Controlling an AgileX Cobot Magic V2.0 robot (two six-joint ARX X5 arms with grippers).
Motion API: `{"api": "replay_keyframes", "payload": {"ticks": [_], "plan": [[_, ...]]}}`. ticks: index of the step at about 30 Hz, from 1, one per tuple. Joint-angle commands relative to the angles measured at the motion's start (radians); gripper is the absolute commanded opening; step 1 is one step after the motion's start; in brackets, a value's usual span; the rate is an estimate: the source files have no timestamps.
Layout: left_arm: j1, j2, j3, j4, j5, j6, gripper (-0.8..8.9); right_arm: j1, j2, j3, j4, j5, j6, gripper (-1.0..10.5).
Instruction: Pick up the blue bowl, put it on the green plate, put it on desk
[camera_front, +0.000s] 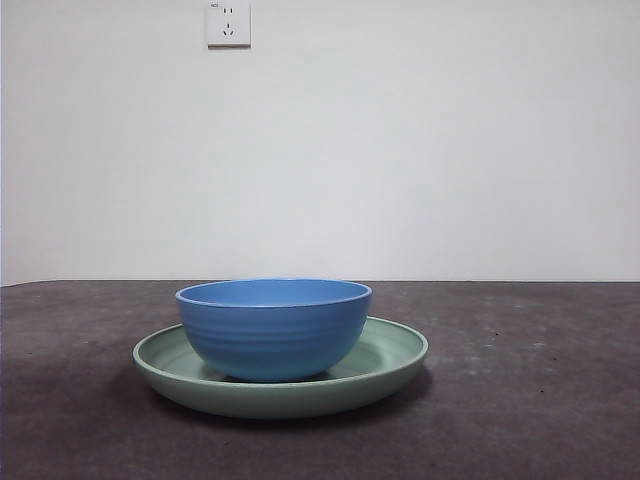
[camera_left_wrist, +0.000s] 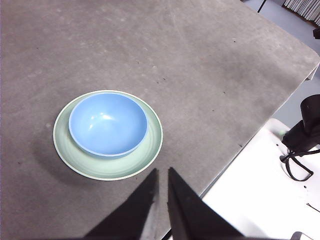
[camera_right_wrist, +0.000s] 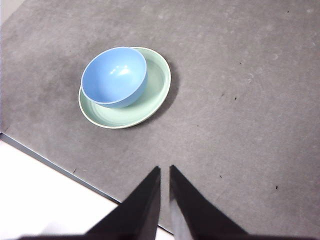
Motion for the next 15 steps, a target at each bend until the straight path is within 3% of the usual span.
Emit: {"api": "replay_keyframes", "payload": {"ticks": [1,8,12,15], "plan": [[-0.010,0.001,0.013,0.013,-0.005,-0.003,0.28,0.006,0.003,0.018,0.010,0.001,-0.011,0.2],[0.014,-0.003,0.013,0.013,-0.005,-0.003,0.28,0.006,0.003,0.018,0.010,0.001,-0.011,0.2],[0.114,-0.001,-0.023,0.042,0.040,-0.003,0.28,0.006,0.003,0.018,0.010,0.001,-0.011,0.2],[0.225,-0.027,-0.124,0.154,0.043,-0.003,0.28,0.006,0.003,0.018,0.010,0.001,-0.011,0.2]]}}
